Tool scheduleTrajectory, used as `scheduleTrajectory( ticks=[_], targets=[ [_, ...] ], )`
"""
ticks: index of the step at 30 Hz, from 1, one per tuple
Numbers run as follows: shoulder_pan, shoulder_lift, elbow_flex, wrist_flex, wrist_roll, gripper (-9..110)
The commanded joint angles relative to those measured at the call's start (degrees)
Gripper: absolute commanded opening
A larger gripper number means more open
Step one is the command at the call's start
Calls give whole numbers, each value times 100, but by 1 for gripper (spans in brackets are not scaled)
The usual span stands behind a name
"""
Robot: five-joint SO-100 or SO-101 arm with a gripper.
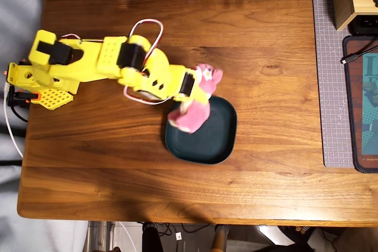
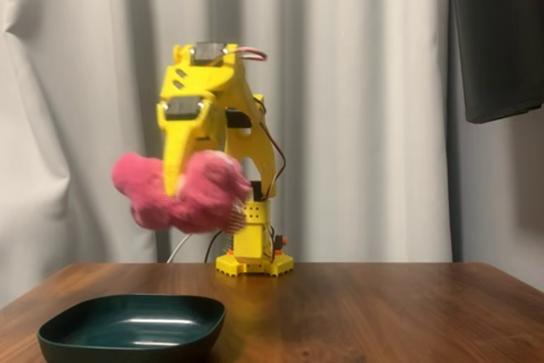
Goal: Grasp a strawberry bear and put it in the bin.
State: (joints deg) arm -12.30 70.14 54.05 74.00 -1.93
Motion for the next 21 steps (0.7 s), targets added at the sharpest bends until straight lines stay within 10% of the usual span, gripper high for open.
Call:
scheduleTrajectory(
  ticks=[1,21],
  targets=[
    [-18,35,-422,-167,18,0],
    [-598,-1011,-1644,-167,-97,8]
  ],
)
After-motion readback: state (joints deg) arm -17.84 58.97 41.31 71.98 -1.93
